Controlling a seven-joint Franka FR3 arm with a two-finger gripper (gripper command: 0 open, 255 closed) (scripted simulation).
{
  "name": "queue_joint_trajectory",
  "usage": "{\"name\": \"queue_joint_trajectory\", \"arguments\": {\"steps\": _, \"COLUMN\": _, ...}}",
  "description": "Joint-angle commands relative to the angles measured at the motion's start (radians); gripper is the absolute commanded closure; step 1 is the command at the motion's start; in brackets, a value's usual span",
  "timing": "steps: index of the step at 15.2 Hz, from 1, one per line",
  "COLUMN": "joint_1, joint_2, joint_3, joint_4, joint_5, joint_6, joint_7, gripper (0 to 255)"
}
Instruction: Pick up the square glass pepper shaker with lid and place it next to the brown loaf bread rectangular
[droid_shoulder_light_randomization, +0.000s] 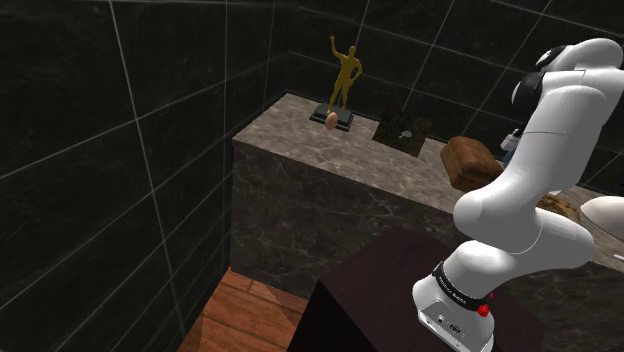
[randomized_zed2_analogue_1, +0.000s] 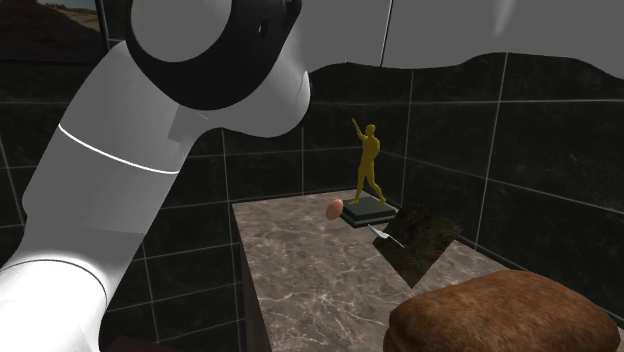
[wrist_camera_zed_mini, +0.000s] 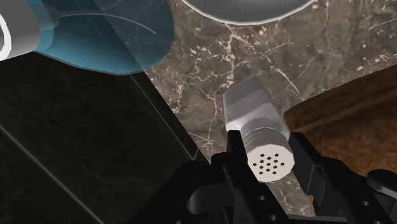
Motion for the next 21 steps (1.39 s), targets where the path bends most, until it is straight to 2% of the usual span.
{"name": "queue_joint_trajectory", "arguments": {"steps": 1, "joint_1": 0.006, "joint_2": 0.000, "joint_3": 0.001, "joint_4": -0.028, "joint_5": 0.002, "joint_6": 0.027, "joint_7": -0.007, "gripper": 255}}
{"name": "queue_joint_trajectory", "arguments": {"steps": 18, "joint_1": 0.027, "joint_2": 0.033, "joint_3": 0.024, "joint_4": -0.208, "joint_5": 0.046, "joint_6": 0.226, "joint_7": -0.068, "gripper": 255}}
{"name": "queue_joint_trajectory", "arguments": {"steps": 21, "joint_1": 0.027, "joint_2": 0.037, "joint_3": 0.026, "joint_4": -0.215, "joint_5": 0.049, "joint_6": 0.235, "joint_7": -0.071, "gripper": 255}}
